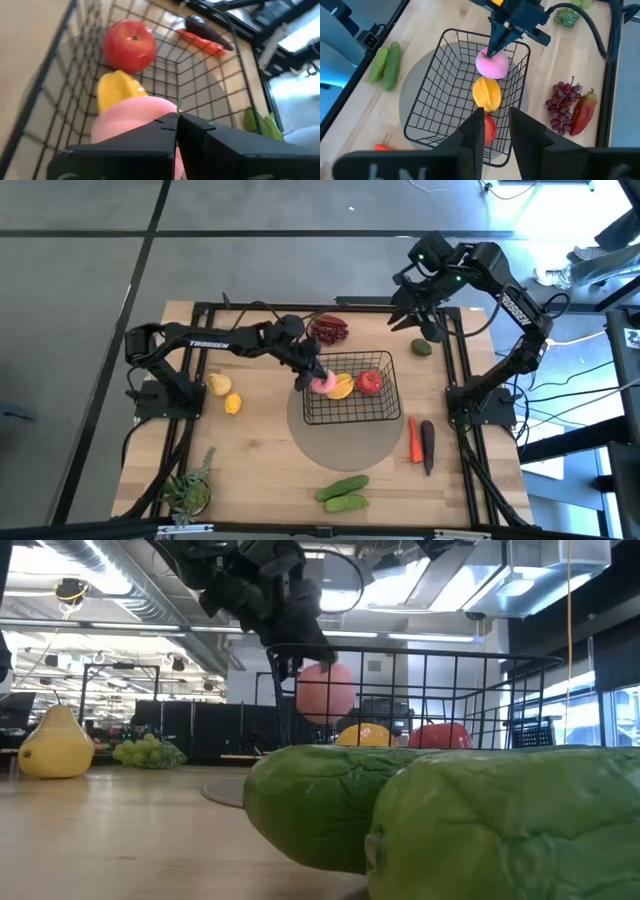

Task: Build produce basket
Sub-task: Put the pink peach into the black wire basket

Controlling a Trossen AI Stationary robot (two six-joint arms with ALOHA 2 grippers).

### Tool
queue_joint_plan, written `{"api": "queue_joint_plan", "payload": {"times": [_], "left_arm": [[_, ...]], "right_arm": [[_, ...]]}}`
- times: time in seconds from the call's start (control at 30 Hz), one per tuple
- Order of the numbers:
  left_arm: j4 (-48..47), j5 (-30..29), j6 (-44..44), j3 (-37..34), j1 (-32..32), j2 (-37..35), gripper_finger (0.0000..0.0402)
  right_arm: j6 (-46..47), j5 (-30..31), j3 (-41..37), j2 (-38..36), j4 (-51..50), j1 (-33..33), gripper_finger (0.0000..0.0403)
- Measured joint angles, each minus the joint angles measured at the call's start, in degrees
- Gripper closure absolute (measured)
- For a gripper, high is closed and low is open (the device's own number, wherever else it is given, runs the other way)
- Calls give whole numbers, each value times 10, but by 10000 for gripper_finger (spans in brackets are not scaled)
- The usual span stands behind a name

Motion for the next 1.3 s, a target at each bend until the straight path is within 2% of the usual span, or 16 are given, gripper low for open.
{"api": "queue_joint_plan", "payload": {"times": [0.3, 0.63, 0.9, 1.3], "left_arm": [[-44, -83, -20, 0, 3, 0, 401], [-47, -116, -20, 0, 3, 5, 402], [-40, -114, -22, 2, 1, 39, 401], [-40, -140, -16, 1, 0, 41, 397]], "right_arm": [[-4, 11, 0, 0, 1, 0, 320], [-33, 11, 0, 0, 1, 0, 320], [-36, 11, 0, 0, 1, 0, 320], [-36, 11, 0, 0, 1, 0, 320]]}}
